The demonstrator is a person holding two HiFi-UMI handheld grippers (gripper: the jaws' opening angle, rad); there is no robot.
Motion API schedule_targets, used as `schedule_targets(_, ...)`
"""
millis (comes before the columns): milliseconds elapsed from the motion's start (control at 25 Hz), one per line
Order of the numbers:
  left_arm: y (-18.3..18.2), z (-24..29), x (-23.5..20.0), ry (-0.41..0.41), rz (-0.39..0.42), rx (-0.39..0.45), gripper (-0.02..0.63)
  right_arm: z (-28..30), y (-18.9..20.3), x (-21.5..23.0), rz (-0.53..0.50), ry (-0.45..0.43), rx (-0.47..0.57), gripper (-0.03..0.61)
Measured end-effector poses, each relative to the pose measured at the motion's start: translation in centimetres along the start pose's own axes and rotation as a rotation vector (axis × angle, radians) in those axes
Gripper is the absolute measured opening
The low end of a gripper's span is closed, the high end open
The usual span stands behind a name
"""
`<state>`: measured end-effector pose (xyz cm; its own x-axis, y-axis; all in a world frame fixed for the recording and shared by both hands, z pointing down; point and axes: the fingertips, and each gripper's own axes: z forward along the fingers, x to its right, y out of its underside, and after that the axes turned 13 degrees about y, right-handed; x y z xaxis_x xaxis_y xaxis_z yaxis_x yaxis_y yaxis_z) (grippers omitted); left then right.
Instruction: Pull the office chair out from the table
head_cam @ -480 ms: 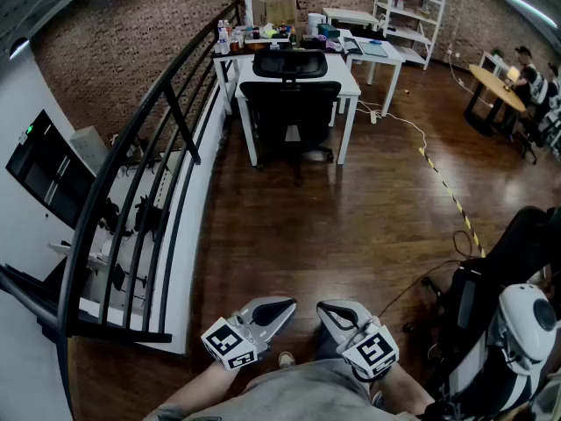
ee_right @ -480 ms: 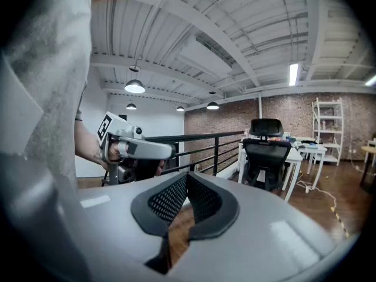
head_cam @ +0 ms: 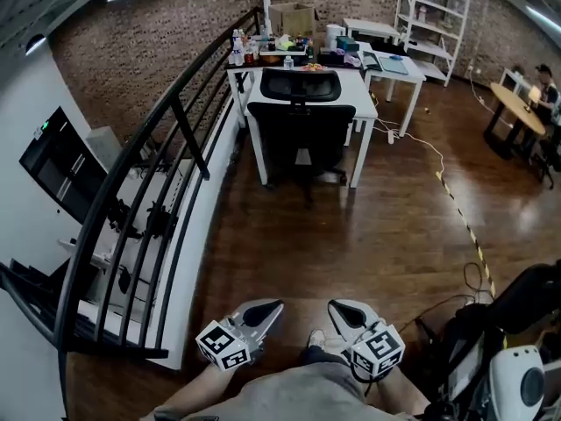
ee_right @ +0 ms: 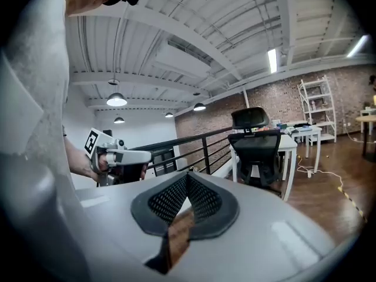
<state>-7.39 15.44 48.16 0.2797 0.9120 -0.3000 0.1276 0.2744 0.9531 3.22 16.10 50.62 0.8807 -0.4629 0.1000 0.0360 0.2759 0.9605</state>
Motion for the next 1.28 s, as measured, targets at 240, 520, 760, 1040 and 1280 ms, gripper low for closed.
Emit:
schedule_targets(240, -2.1, 5.7, -5.4, -0.02, 0.022, 0.007, 0.0, 4.0, -2.5, 5.7, -0.022, -0.034, 0.018, 0.006)
schedule_targets(520, -4.0, 10.1, -10.1, -0.047, 0.03, -0.001, 0.0, 8.3, -3.9, 11.2, -0.01, -0.038, 0.01, 0.006)
schedule_targets(760, -5.4, 11.7, -15.8, -0.044, 0.008, -0.016, 0.0, 13.2, -4.6, 13.6, 0.013, -0.022, -0.02, 0.006)
schedule_targets(1040, -8.6, 14.2, -25.2, 0.019, 0.018, -0.014, 0.0, 21.1, -7.8, 17.6, 0.025, 0.055, -0.014, 0.006)
schedule_targets(1280, -12.1, 14.3, -32.4, 0.063, 0.044, -0.019, 0.0, 27.8, -10.9, 19.4, 0.018, 0.116, 0.016, 0.006)
